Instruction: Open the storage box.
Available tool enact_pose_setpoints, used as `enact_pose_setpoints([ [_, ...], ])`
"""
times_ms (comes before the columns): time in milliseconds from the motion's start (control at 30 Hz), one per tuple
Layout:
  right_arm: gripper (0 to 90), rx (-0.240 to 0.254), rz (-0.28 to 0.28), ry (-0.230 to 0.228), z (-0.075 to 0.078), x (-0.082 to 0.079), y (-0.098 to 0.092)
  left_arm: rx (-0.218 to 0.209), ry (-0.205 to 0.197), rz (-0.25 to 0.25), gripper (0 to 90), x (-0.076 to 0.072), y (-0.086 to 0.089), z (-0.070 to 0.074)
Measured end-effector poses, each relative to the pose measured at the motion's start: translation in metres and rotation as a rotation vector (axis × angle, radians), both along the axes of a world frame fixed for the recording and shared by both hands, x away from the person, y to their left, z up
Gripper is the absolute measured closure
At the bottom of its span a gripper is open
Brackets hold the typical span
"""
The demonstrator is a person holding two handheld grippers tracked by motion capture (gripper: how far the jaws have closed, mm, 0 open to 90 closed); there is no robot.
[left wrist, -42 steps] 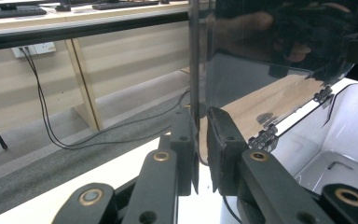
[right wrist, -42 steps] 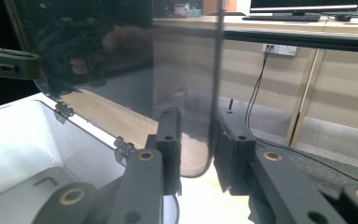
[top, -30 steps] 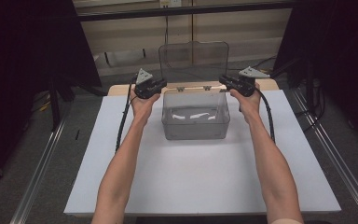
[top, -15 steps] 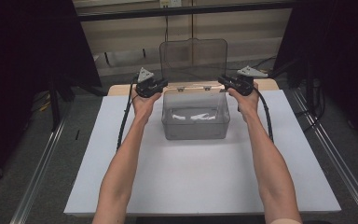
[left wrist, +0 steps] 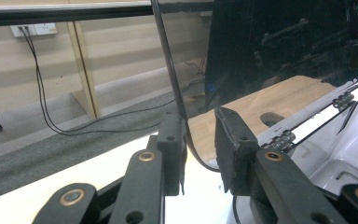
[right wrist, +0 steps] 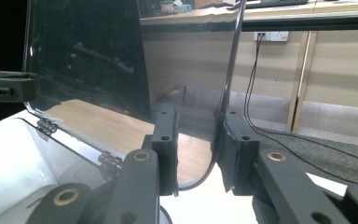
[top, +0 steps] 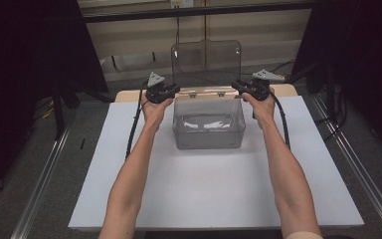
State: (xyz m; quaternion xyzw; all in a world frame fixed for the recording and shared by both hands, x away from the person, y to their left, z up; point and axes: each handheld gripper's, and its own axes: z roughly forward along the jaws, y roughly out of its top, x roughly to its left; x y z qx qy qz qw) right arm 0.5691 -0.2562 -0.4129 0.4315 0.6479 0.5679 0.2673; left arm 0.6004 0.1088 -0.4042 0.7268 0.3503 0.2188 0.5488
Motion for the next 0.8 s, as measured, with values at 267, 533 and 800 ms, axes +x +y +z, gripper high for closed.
enact_pose_setpoints([
  [267, 68.8, 0.02, -0.019, 0.023, -0.0004, 0.0014, 0.0013, -0.031, 0.037, 0.007, 72.6, 0.0011, -0.0002, -0.0003],
  [533, 68.9, 0.078, -0.03, 0.067, -0.0015, 0.0044, 0.001, -0.033, 0.083, 0.009, 72.3, 0.0038, 0.0006, 0.0011],
  [800, 67.8, 0.106, -0.049, 0.106, -0.0021, 0.0068, 0.0022, -0.013, 0.114, 0.008, 69.1, 0.0056, -0.001, 0.0023],
])
